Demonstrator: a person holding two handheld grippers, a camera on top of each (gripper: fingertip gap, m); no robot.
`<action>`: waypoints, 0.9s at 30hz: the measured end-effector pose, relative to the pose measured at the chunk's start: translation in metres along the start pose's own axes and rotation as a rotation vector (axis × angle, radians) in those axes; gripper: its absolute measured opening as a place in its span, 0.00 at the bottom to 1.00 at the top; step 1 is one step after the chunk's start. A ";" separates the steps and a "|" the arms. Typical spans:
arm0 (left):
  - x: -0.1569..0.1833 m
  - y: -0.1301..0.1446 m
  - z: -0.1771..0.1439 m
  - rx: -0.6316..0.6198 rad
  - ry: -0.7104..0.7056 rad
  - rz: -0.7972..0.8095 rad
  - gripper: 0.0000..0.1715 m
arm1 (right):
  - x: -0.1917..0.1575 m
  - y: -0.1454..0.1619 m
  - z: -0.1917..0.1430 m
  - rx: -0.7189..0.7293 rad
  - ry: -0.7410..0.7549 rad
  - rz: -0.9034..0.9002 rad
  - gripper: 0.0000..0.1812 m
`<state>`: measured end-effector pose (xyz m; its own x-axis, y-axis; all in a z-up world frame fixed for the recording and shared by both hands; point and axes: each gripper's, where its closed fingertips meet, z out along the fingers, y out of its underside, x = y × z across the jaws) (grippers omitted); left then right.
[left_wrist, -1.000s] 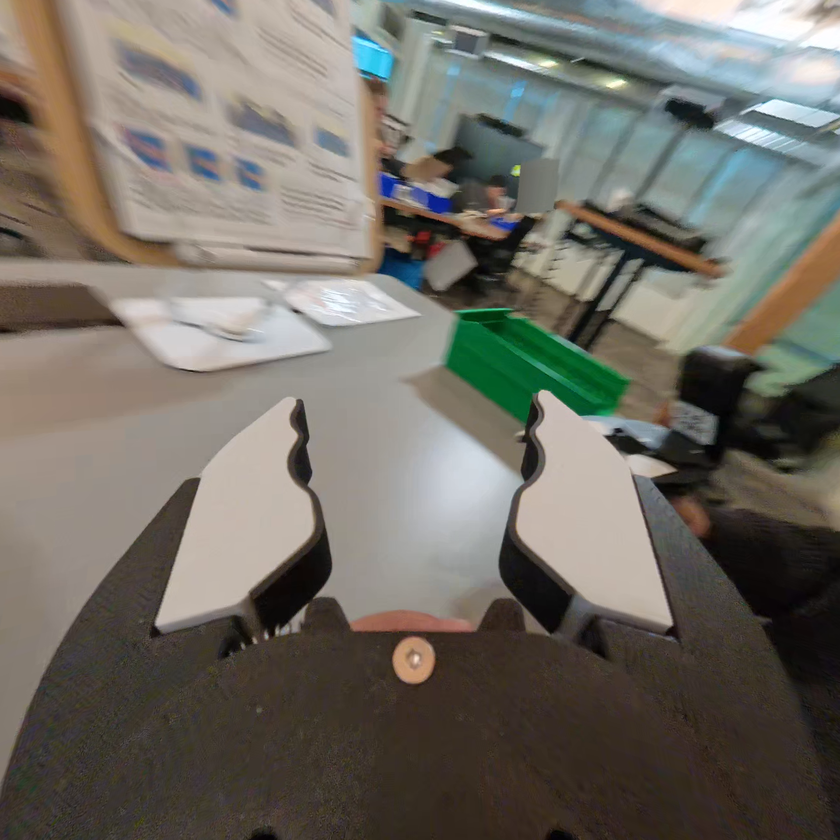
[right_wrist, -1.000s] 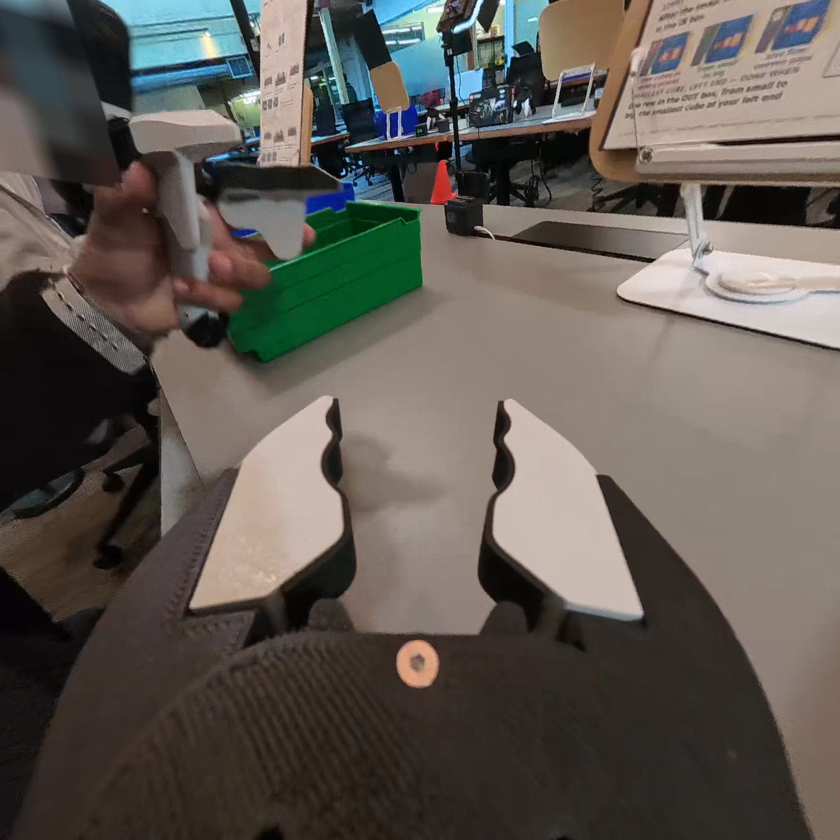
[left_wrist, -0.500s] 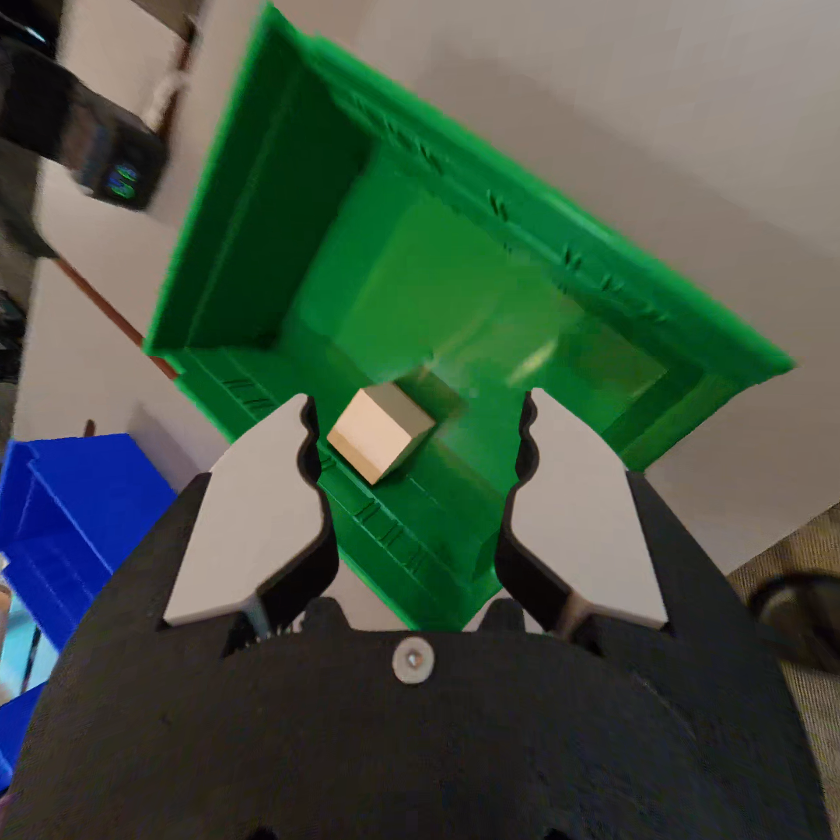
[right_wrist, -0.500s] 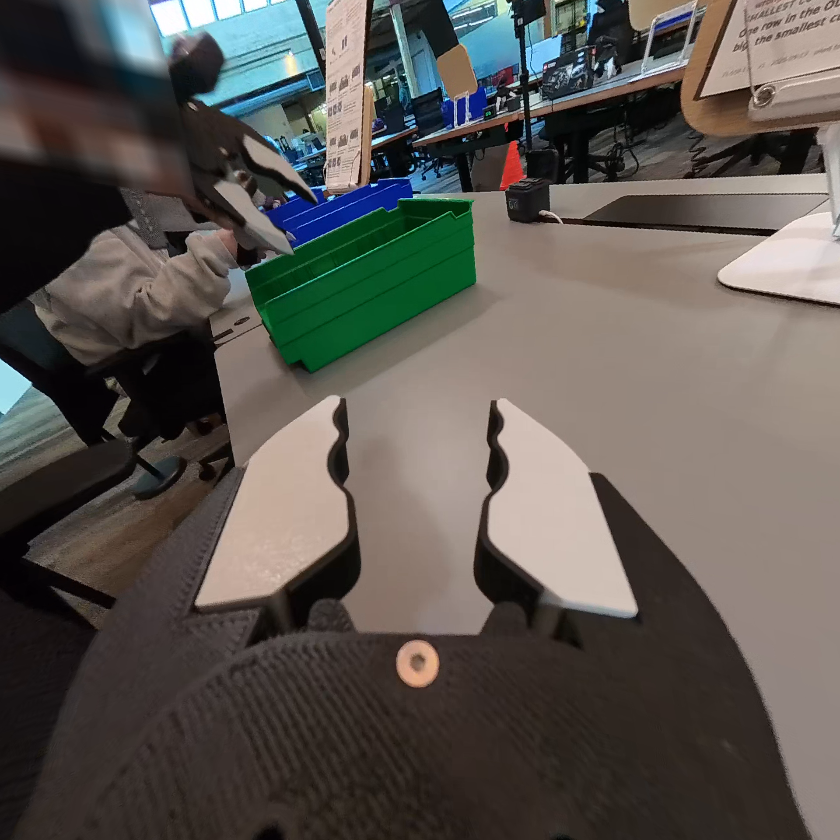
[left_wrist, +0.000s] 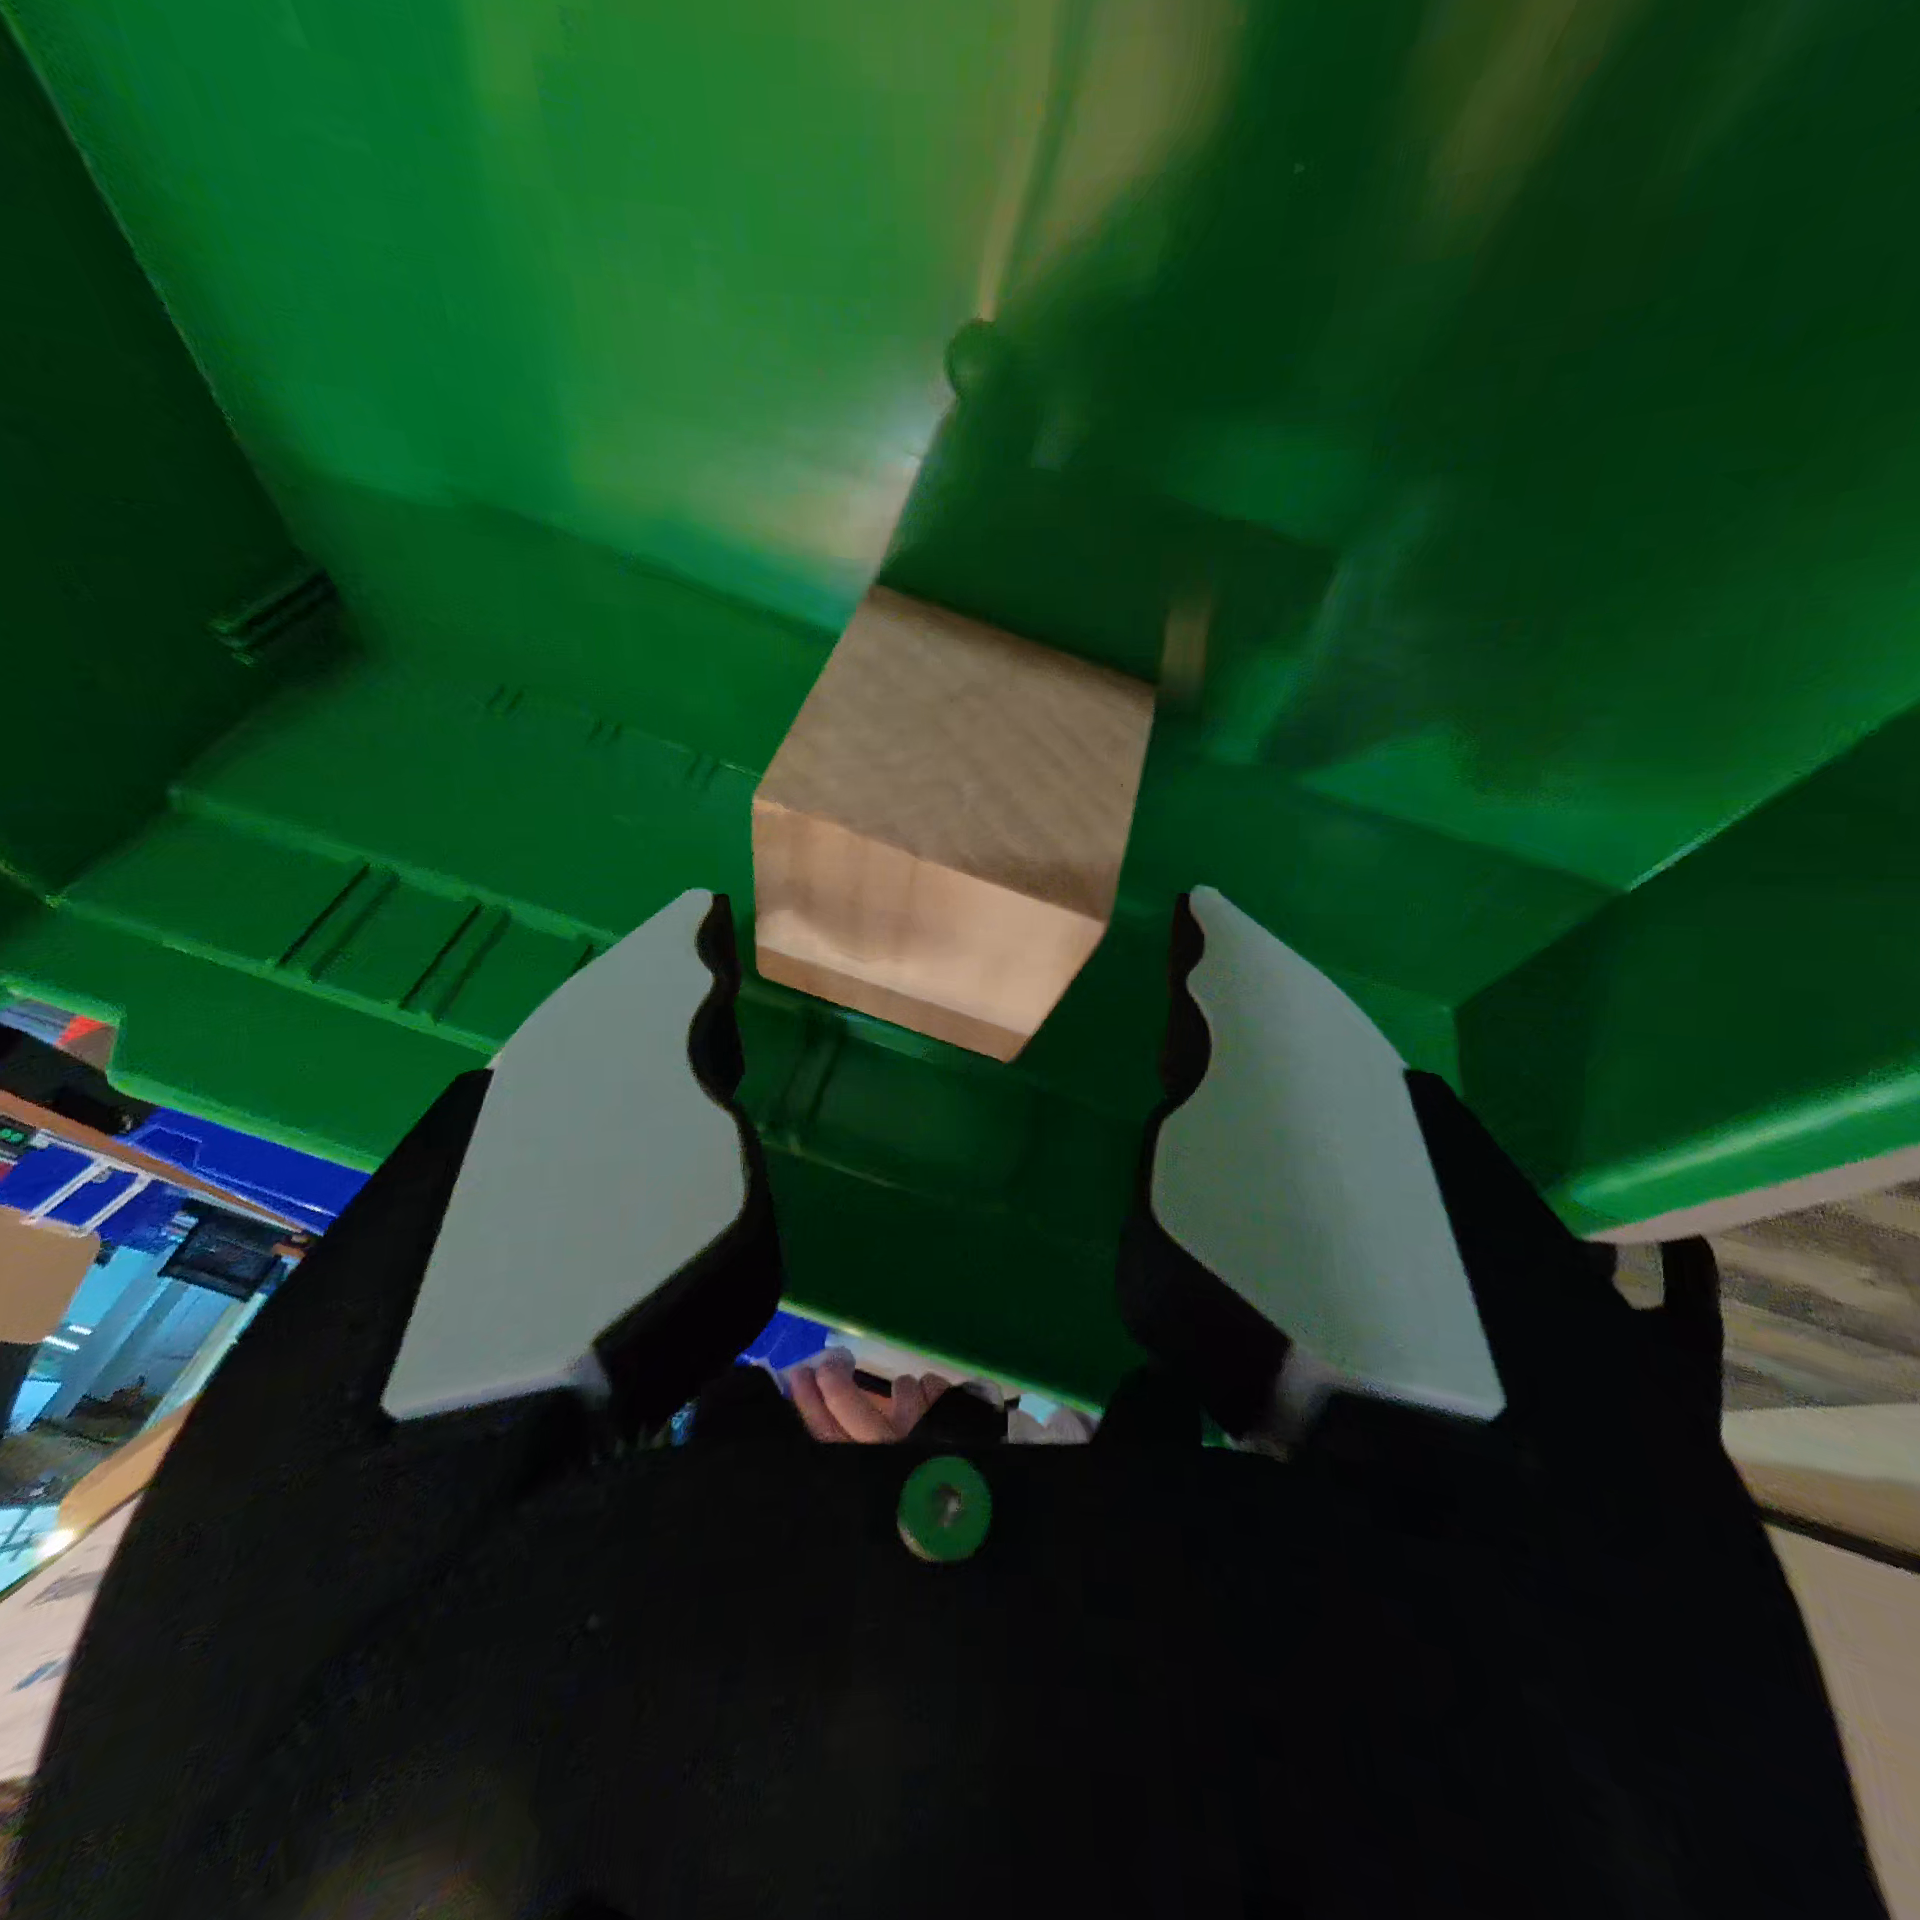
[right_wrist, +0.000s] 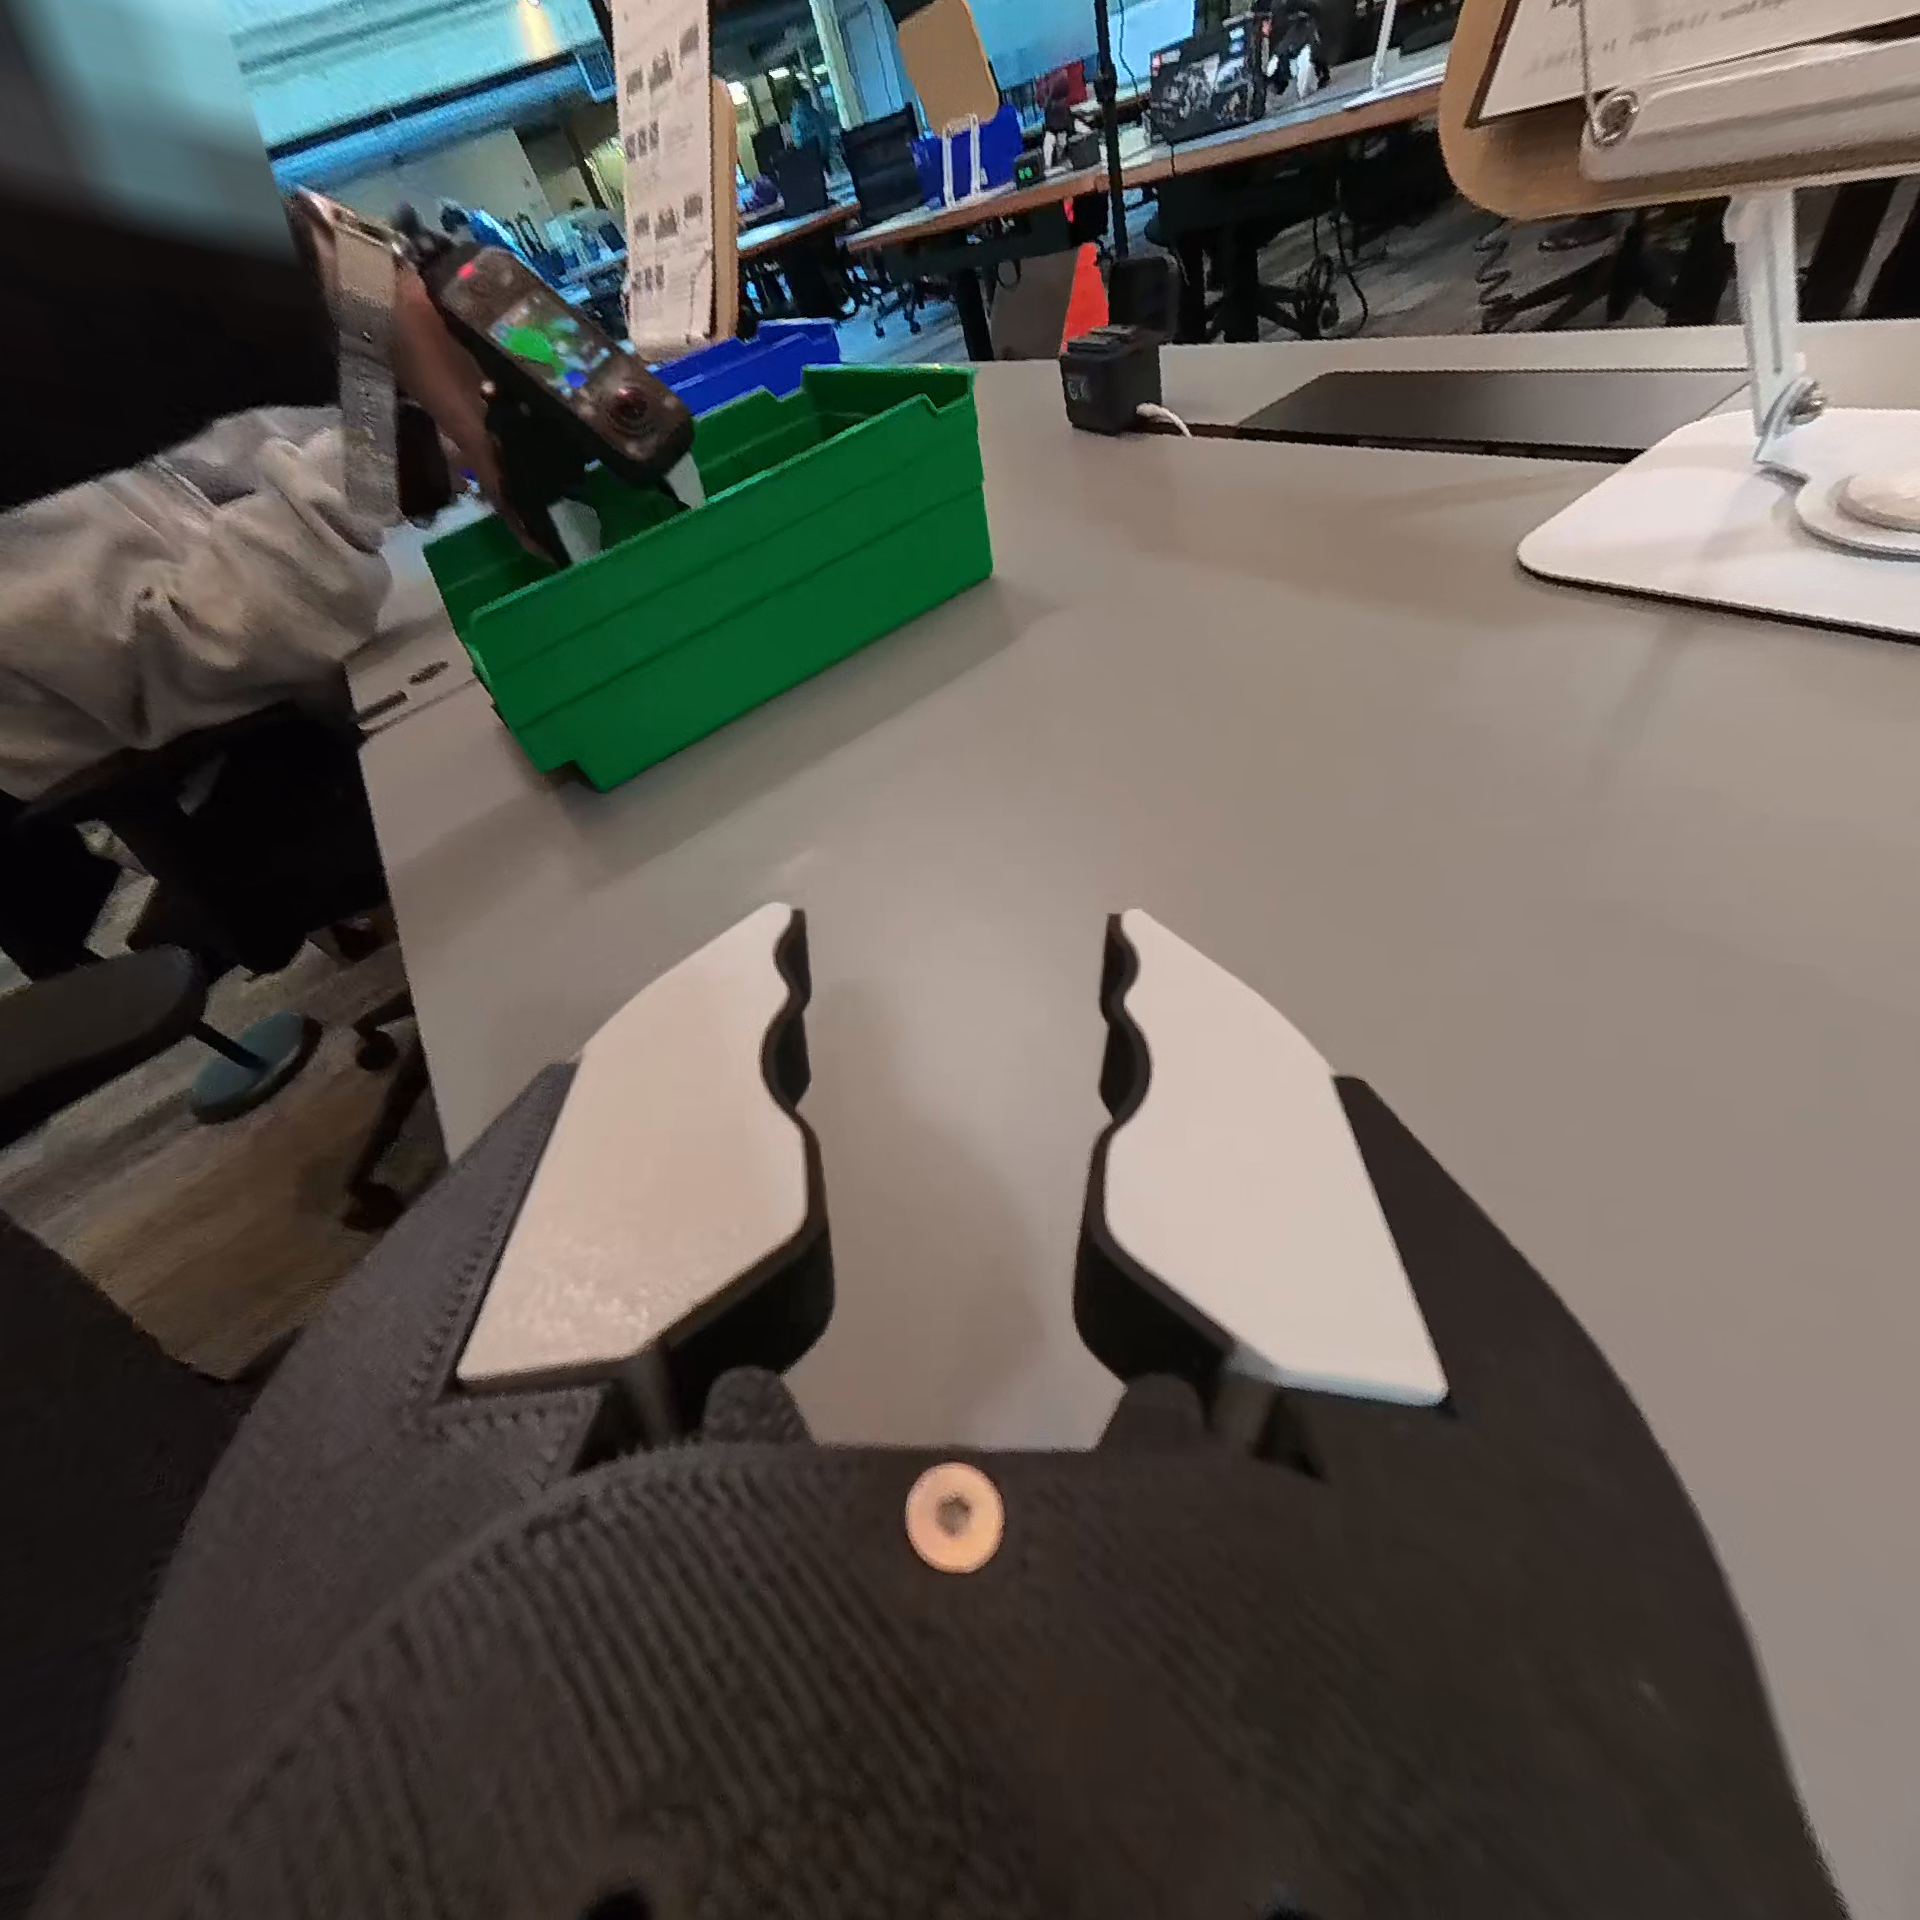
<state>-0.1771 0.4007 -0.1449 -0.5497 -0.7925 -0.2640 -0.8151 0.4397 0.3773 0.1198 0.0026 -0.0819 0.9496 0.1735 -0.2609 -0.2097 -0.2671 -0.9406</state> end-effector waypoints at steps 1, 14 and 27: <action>-0.001 -0.002 0.001 0.017 0.004 -0.009 0.46 | 0.003 0.001 -0.002 -0.005 0.015 -0.014 0.30; -0.055 -0.073 -0.201 0.914 -0.034 -0.500 0.37 | 0.016 -0.008 -0.032 0.078 0.056 0.078 0.27; 0.117 -0.355 -0.303 1.603 0.814 -0.731 0.37 | 0.015 -0.044 -0.073 0.276 -0.194 0.279 0.40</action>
<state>0.1028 0.0236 -0.0410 -0.2607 -0.7408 0.6190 -0.4545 -0.4714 -0.7557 0.1600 -0.0525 -0.0282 0.7923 0.3123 -0.5242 -0.5311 -0.0700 -0.8444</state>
